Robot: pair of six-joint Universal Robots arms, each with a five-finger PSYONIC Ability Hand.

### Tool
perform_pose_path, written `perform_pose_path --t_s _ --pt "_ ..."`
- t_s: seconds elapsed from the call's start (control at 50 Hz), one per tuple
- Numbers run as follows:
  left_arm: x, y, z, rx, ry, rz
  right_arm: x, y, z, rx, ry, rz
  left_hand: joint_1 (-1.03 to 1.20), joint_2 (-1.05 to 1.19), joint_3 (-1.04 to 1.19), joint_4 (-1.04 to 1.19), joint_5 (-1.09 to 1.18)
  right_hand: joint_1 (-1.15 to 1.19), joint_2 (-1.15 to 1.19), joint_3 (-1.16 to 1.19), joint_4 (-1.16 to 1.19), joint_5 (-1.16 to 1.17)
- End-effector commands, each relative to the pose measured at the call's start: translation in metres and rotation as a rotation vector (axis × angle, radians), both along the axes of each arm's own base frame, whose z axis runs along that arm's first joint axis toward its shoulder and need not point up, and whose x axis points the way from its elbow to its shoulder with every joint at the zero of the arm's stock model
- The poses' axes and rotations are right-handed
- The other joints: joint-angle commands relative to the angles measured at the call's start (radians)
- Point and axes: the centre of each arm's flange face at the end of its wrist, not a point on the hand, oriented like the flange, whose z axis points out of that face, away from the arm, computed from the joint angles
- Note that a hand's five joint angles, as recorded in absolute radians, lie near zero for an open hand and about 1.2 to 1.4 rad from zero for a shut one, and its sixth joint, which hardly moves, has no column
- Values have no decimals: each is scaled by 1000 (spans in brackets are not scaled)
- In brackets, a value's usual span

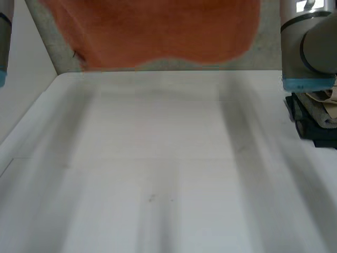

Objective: Fold the laundry.

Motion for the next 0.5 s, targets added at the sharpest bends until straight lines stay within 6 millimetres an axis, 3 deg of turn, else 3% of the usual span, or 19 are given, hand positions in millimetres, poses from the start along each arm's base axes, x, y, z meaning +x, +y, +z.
perform_pose_path --t_s 0.02,0.04,0.08,0.1,0.14,0.18,0.22,0.24,0.3,0.38,0.42,0.5 --pt "8 13 -67 241 -57 9 -9 -8 -62 275 149 -17 240 198 203 194 232 308 217 206 197 215" --pt "9 18 -88 300 -70 8 -13 -10 -84 357 195 -24 240 198 203 194 232 308 217 206 197 215" --pt "8 24 -111 361 -86 3 -16 -10 -108 446 245 -31 240 198 203 194 232 308 217 206 197 215" --pt "7 31 -135 419 -104 -8 -19 -8 -134 536 295 -34 240 198 203 194 232 308 217 206 197 215" --pt "3 38 -157 468 -128 -23 -23 -5 -159 621 342 -34 240 198 203 194 232 308 217 206 197 215" --pt "0 48 -193 539 -176 -36 -29 4 -194 746 403 -27 240 198 203 194 232 308 217 206 197 215" --pt "-1 54 -214 574 -214 -43 -32 11 -216 821 437 -17 240 198 203 194 232 308 217 206 197 215" --pt "0 58 -234 612 -249 -42 -35 19 -232 881 458 -5 240 198 203 194 232 308 217 206 197 215" --pt "-1 67 -270 686 -327 -49 -40 30 -254 951 480 7 240 198 203 194 232 308 217 206 197 215" --pt "-1 72 -296 752 -390 -53 -45 37 -264 981 474 7 240 198 203 194 232 308 217 206 197 215" --pt "0 71 -300 764 -405 -50 -47 39 -265 981 467 7 240 198 203 194 232 308 217 206 197 215" --pt "4 69 -294 777 -399 -42 -50 40 -262 971 446 0 -105 -147 -143 -151 -113 308 217 206 197 215"
